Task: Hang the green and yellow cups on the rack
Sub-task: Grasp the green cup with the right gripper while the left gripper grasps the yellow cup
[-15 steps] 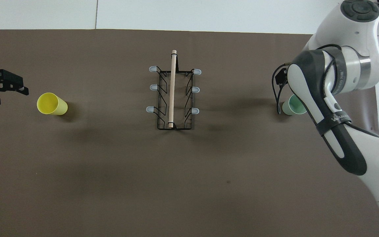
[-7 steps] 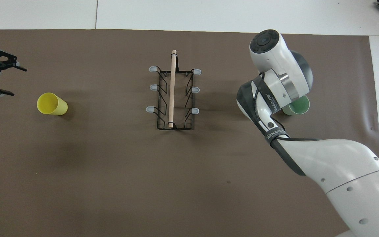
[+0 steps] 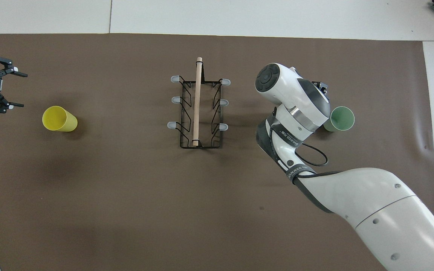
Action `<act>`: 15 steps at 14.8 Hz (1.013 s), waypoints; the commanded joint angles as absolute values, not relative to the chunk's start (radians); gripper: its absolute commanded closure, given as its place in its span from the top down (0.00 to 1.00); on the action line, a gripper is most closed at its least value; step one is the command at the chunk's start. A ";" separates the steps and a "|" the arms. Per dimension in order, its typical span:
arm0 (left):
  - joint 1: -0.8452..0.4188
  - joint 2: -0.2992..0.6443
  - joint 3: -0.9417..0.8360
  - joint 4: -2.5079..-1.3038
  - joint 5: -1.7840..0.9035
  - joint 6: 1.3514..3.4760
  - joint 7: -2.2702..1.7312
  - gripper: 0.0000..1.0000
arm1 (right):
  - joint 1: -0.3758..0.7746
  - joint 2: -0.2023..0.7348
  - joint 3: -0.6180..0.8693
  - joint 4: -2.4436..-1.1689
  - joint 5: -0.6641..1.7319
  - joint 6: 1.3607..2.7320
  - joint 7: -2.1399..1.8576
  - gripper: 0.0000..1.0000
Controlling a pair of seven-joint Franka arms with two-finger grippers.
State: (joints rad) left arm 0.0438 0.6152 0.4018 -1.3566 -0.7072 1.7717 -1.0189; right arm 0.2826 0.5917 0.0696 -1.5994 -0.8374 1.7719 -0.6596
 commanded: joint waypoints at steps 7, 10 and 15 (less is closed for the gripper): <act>0.035 0.543 0.410 -1.687 -0.848 1.962 -1.060 1.00 | 0.264 0.503 0.072 -1.785 -0.965 1.873 -0.673 1.00; 0.037 0.520 0.408 -1.709 -0.873 1.910 -1.054 1.00 | 0.256 0.500 0.072 -1.798 -0.968 1.885 -0.673 1.00; 0.032 0.459 0.408 -1.868 -1.049 1.888 -0.951 1.00 | 0.239 0.492 0.072 -1.835 -1.006 1.920 -0.658 1.00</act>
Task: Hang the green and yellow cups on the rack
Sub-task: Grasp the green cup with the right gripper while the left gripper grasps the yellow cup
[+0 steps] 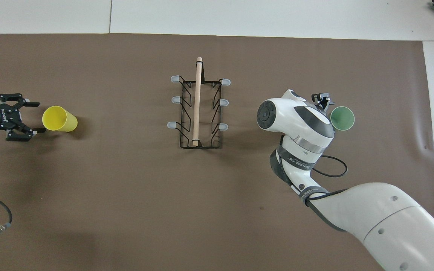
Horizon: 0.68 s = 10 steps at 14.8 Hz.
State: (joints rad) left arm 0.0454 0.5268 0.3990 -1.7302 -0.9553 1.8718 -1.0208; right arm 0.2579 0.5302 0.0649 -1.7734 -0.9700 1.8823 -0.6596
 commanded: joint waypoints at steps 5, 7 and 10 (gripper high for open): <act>-0.017 0.414 0.407 -2.025 -1.290 1.991 -0.831 1.00 | 0.221 0.482 0.072 -1.871 -1.054 1.957 -0.637 1.00; -0.038 0.414 0.405 -2.029 -1.325 1.996 -0.815 1.00 | 0.212 0.482 0.072 -1.876 -1.071 1.971 -0.630 0.80; -0.040 0.397 0.402 -2.066 -1.400 1.994 -0.752 1.00 | 0.219 0.474 0.072 -1.888 -1.085 1.970 -0.627 0.00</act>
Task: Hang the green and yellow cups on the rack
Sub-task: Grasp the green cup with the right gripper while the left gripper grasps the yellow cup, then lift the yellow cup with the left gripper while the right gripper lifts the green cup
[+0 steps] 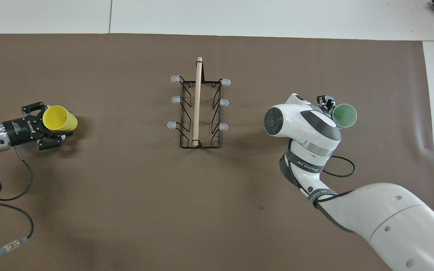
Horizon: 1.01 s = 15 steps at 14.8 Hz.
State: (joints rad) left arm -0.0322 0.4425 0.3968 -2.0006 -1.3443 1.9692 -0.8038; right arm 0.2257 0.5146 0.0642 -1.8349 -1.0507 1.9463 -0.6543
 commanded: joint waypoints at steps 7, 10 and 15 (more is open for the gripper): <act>-0.041 0.362 0.407 -2.123 -1.410 1.943 -0.528 0.99 | 0.192 0.479 0.074 -1.827 -0.949 2.005 -0.555 0.00; -0.044 0.348 0.405 -2.122 -1.410 1.945 -0.520 0.04 | 0.167 0.443 0.074 -1.799 -0.752 2.089 -0.566 0.00; -0.061 0.286 0.408 -2.088 -1.404 1.948 -0.525 0.00 | 0.176 0.402 0.074 -1.761 -0.528 2.125 -0.568 0.00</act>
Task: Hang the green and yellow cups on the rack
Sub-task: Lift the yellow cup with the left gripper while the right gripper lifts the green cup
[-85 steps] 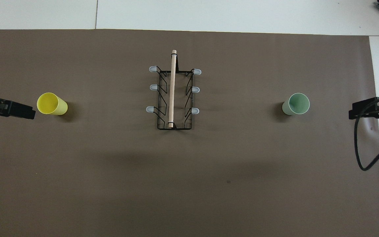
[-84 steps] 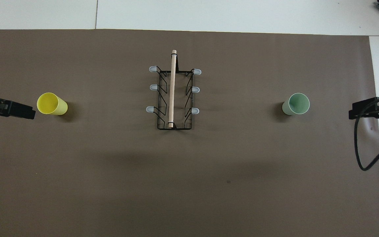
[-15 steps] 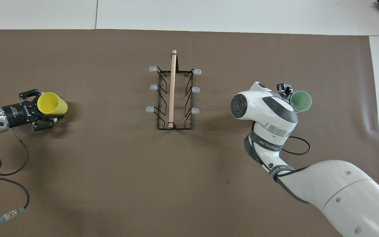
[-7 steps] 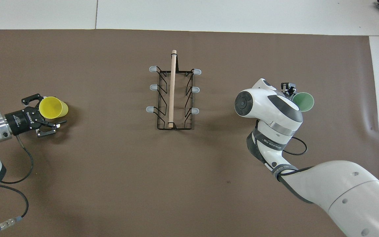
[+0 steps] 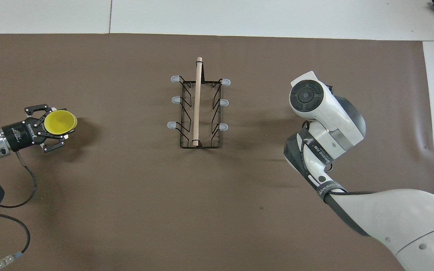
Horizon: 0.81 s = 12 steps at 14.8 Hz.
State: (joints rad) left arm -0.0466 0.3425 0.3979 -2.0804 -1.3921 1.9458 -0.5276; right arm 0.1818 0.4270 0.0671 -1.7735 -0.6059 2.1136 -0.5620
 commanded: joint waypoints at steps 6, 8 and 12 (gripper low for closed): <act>-0.153 0.187 0.397 -1.941 -1.045 2.003 -0.748 0.00 | 0.170 0.321 0.074 -1.740 -0.148 2.195 -0.656 0.00; -0.178 0.161 0.387 -1.892 -0.938 1.997 -0.833 0.00 | 0.173 0.298 0.074 -1.738 -0.028 2.215 -0.663 0.00; -0.192 0.112 0.273 -1.862 -0.669 2.011 -0.861 0.00 | 0.178 0.261 0.074 -1.740 0.156 2.252 -0.669 0.00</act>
